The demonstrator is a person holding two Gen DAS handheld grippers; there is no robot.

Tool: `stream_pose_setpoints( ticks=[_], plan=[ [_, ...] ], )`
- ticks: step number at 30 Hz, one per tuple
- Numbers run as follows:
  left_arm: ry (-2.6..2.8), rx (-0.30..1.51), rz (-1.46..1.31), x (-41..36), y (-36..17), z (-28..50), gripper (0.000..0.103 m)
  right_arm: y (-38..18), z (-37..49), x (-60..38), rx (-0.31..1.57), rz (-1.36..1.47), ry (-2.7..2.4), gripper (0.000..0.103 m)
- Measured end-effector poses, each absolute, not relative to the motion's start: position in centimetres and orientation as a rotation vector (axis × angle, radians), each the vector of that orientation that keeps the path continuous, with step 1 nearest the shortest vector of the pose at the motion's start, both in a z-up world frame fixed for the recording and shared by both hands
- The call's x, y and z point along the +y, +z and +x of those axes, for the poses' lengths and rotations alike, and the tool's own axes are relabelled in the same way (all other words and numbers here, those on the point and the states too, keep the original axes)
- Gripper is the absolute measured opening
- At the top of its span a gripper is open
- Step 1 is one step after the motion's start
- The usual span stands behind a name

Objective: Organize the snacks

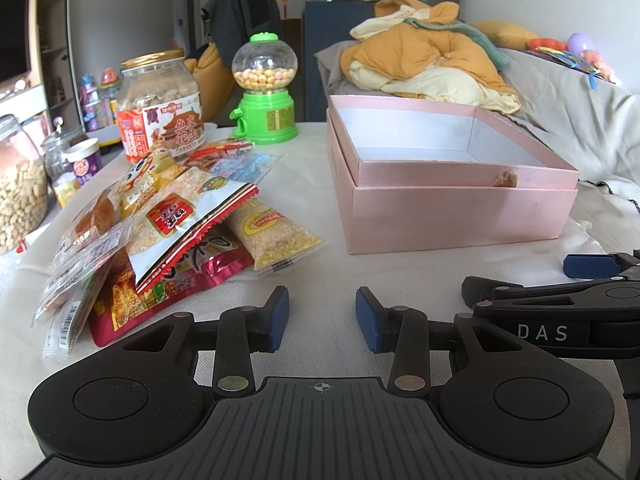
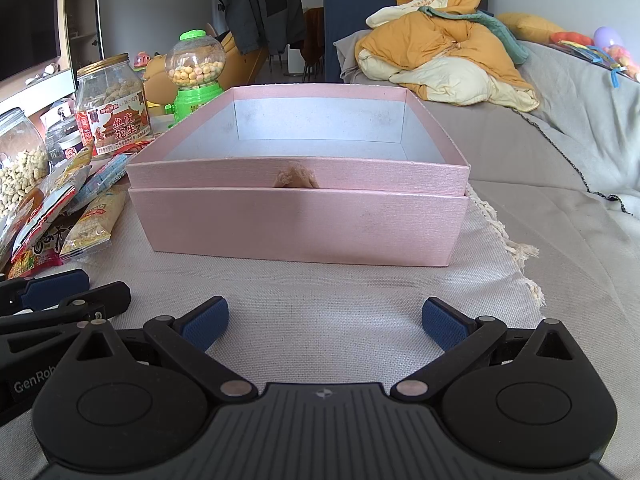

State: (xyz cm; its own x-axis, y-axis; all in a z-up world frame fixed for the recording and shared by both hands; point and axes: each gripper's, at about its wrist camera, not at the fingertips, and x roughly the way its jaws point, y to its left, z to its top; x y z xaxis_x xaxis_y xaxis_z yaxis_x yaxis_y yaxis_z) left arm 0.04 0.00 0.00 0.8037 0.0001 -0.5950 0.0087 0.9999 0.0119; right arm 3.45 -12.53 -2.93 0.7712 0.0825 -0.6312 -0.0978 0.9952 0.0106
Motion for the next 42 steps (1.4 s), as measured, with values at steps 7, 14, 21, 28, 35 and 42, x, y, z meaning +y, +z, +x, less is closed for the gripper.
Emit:
stream_pose_setpoints(
  ticks=[7,14,21,28,35,42],
  plan=[
    [-0.005,0.637,0.014,0.0,0.0,0.04,0.043,-2.91,3.47,-12.51,0.683,-0.023,0.098,0.103],
    [-0.005,0.637,0.014,0.0,0.0,0.04,0.043,-2.91,3.48,-12.51,0.683,-0.023,0.098,0.103],
    [-0.004,0.637,0.014,0.0,0.0,0.04,0.043,-2.91,3.49,-12.52,0.683,-0.023,0.098,0.103],
    [-0.005,0.637,0.014,0.0,-0.01,0.03,0.043,-2.9,3.48,-12.52,0.683,-0.023,0.098,0.103],
    [-0.005,0.637,0.014,0.0,0.0,0.04,0.043,-2.91,3.5,-12.47,0.683,-0.023,0.098,0.103],
    [-0.007,0.636,0.018,-0.04,-0.02,0.14,0.042,-3.02,3.61,-12.14,0.683,-0.022,0.095,0.103]
  ],
)
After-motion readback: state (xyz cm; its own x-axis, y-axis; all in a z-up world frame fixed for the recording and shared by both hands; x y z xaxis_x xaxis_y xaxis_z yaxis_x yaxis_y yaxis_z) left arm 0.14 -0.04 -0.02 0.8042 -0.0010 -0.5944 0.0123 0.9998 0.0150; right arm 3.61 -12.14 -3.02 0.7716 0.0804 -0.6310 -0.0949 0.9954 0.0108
